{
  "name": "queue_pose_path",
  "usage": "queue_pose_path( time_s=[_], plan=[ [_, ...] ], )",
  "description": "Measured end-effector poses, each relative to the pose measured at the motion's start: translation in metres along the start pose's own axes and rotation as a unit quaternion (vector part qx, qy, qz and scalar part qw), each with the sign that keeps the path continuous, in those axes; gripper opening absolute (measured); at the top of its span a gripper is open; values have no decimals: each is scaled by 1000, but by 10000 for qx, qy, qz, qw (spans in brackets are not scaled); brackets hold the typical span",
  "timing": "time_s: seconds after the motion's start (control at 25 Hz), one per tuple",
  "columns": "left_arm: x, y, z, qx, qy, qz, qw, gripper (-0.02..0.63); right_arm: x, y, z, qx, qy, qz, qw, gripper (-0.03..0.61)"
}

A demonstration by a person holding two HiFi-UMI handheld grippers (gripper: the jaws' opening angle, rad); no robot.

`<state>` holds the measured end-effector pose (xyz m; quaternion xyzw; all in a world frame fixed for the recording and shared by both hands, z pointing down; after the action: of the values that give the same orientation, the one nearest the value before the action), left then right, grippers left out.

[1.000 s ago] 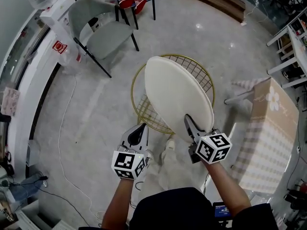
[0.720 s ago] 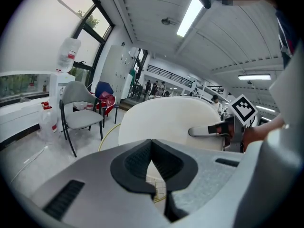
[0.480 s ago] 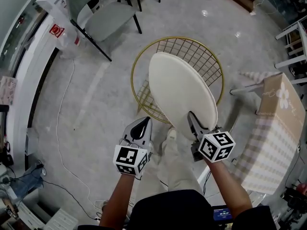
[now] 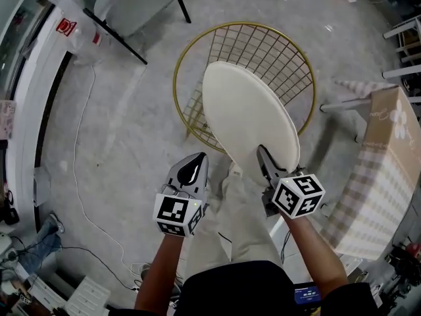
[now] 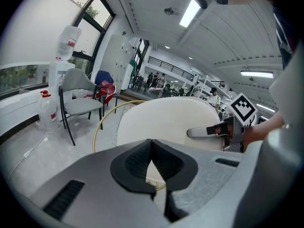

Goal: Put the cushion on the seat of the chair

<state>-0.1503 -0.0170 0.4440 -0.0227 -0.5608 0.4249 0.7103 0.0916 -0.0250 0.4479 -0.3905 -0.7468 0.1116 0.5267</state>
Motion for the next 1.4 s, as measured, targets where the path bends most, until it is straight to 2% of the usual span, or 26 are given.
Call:
queue_pose_path(
  time_s=[0.68, 1.4],
  plan=[
    [39, -32, 17, 12, 179, 289, 9994, 5, 29, -44, -21, -77, -233, 109, 9996, 67],
    [71, -42, 24, -15, 466, 440, 9979, 5, 36, -92, -8, -434, -487, 25, 9979, 67]
  ],
)
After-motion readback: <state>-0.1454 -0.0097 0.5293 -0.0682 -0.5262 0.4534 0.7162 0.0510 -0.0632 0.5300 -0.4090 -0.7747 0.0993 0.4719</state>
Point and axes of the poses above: the fingertips, and each gripper's own axes: y backward along the fingers, z to its left, x out of its underside, the point moved 9 cm from there along y, backward along the fingers, and after that the axes turned 3 degrees about y, right-handed, at the moved point
